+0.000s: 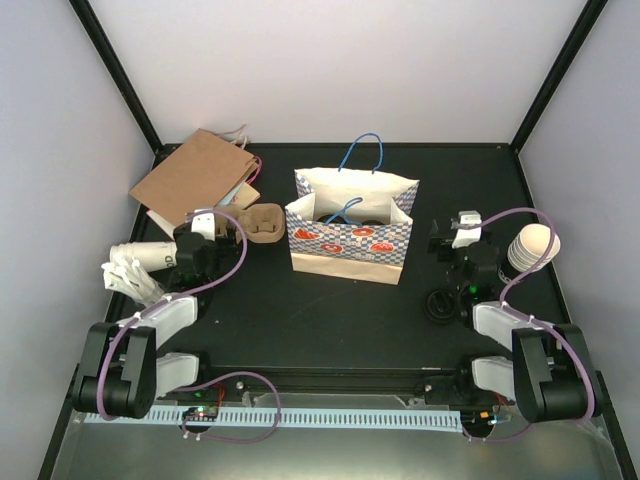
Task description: Pack the takeout coffee
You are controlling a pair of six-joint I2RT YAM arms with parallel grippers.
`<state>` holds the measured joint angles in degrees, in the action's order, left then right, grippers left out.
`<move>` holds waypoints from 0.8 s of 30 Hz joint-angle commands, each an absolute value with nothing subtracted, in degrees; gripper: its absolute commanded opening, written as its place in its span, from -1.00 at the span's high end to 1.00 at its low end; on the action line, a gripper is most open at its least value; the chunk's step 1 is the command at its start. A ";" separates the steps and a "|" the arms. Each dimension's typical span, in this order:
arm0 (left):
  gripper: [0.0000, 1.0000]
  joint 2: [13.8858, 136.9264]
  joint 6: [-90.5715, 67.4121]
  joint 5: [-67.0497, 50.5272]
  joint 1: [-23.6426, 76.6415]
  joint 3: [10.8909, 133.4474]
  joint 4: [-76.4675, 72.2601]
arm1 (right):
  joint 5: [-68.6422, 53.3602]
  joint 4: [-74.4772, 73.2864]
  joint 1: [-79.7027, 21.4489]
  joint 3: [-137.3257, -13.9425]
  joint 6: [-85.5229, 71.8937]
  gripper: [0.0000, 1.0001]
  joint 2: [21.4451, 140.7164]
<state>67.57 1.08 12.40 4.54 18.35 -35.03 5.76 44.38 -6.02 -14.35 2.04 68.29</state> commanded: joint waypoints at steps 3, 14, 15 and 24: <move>-0.98 68.70 1.58 10.12 3.18 18.32 -41.67 | 5.66 56.68 -4.82 -13.15 2.49 -0.97 72.01; -0.98 71.19 2.26 7.05 2.28 17.50 -47.43 | 1.36 61.02 -1.90 -14.89 1.36 -0.95 80.24; -0.98 71.82 2.33 6.65 2.23 17.22 -48.61 | 1.18 60.66 -1.71 -15.02 1.21 -0.99 80.14; -0.97 78.99 3.79 3.67 2.23 18.35 -52.51 | 1.51 59.71 -1.66 -15.31 1.12 -1.00 80.07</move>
<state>75.77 2.00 7.11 2.61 17.50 -47.13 2.11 57.56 -2.11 -14.44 1.19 80.09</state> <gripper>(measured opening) 0.989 0.999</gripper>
